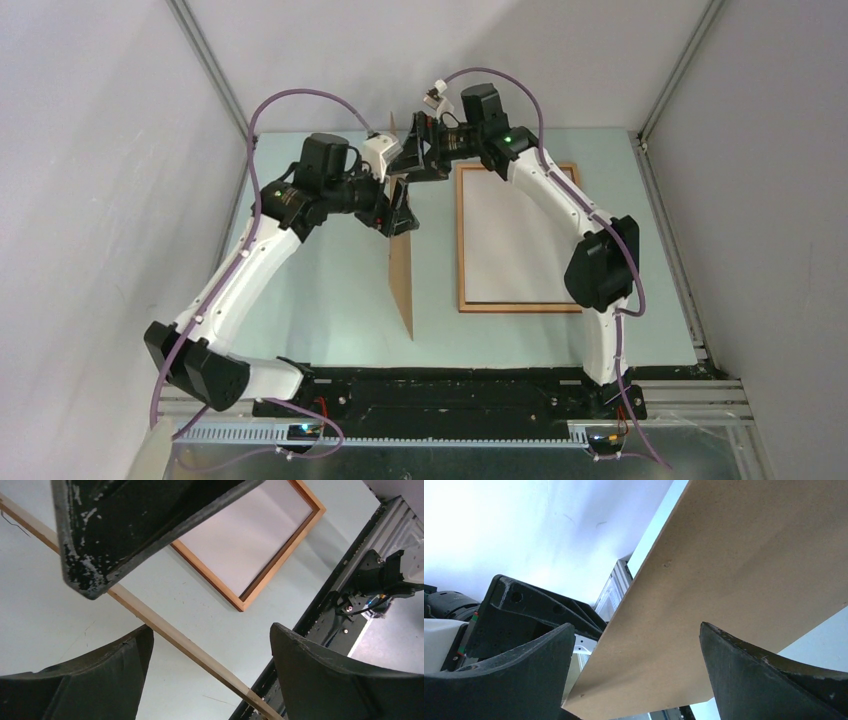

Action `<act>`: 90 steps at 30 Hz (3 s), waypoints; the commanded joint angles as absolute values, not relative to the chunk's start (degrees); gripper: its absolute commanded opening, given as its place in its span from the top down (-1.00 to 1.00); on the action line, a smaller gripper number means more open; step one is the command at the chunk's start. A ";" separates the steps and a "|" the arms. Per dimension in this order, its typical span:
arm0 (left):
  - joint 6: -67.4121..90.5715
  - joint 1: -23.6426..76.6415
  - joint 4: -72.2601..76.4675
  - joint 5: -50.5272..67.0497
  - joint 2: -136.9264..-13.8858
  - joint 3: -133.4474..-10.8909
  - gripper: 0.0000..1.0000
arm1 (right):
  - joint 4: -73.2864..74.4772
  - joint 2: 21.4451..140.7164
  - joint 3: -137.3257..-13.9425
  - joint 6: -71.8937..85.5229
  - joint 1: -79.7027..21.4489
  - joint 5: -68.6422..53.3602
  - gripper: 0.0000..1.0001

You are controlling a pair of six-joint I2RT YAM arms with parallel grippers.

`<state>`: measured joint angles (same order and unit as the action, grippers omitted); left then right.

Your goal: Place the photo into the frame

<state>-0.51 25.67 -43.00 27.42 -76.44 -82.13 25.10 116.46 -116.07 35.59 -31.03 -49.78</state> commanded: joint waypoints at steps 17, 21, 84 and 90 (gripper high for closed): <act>-2.81 26.72 -41.93 38.60 -71.90 -81.62 -0.86 | 30.05 108.77 -114.13 30.70 -32.85 -38.30 -0.99; -3.11 26.72 -41.97 38.16 -71.52 -81.22 -0.87 | 31.88 108.01 -113.52 29.05 -33.61 -33.67 -0.98; -7.01 26.54 -42.01 24.96 -64.16 -74.62 -0.93 | 38.23 96.12 -97.77 15.89 -30.63 -15.11 0.55; -7.19 26.54 -42.06 24.77 -64.16 -74.30 -0.93 | 38.13 95.46 -97.39 16.26 -29.66 -15.43 0.65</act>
